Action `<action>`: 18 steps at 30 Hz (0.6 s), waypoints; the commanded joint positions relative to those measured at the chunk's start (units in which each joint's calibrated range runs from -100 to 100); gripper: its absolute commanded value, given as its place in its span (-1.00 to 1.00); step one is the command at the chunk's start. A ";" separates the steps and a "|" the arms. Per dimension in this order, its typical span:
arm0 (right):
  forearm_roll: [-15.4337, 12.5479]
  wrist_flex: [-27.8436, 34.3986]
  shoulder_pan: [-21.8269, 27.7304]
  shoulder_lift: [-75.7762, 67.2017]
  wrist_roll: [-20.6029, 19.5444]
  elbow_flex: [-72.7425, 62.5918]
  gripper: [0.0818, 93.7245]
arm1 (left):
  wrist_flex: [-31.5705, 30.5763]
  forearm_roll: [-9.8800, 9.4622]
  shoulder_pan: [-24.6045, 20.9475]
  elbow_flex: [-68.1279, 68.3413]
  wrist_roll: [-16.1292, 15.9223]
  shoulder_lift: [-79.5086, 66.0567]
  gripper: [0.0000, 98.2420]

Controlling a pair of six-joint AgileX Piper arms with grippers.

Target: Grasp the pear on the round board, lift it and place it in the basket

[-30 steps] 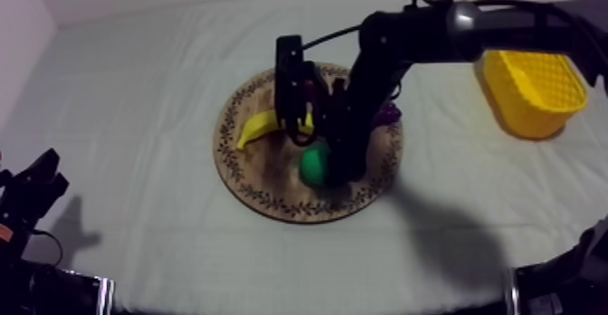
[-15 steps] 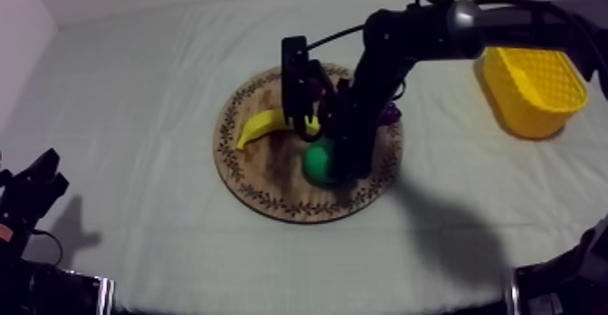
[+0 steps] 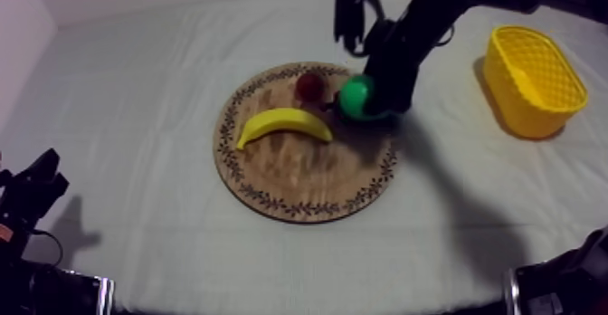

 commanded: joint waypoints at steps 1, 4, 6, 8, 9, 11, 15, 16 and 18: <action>-0.09 1.15 3.29 -1.72 -0.04 -1.31 -0.22 | 0.01 -0.01 0.00 -0.05 0.00 -0.02 -1.00; -0.21 2.60 6.67 -3.56 -0.15 -3.24 -0.21 | 0.01 -0.01 0.00 -0.05 0.00 -0.02 -1.00; -0.26 2.99 8.91 -4.67 -0.22 -4.18 -0.20 | 0.01 -0.01 0.00 -0.05 0.00 -0.02 -1.00; -0.27 3.12 11.06 -5.68 -0.41 -4.92 -0.20 | 0.01 -0.01 0.00 -0.05 0.00 -0.02 -1.00; -0.24 3.20 12.08 -6.10 -0.48 -5.20 -0.20 | 0.01 -0.01 0.00 -0.05 0.00 -0.02 -1.00; -0.18 3.18 14.02 -6.70 -0.62 -5.65 -0.20 | 0.01 -0.01 0.00 -0.05 0.00 -0.02 -1.00; -0.07 3.03 17.49 -7.22 -0.96 -6.63 -0.20 | 0.01 -0.01 0.00 -0.05 0.00 -0.02 -1.00; -0.04 3.01 18.28 -7.25 -1.06 -6.96 -0.20 | 0.01 -0.01 0.00 -0.05 0.00 -0.02 -1.00; 0.03 2.90 19.72 -7.16 -1.23 -7.66 -0.20 | 0.01 -0.01 0.00 -0.05 0.00 -0.02 -1.00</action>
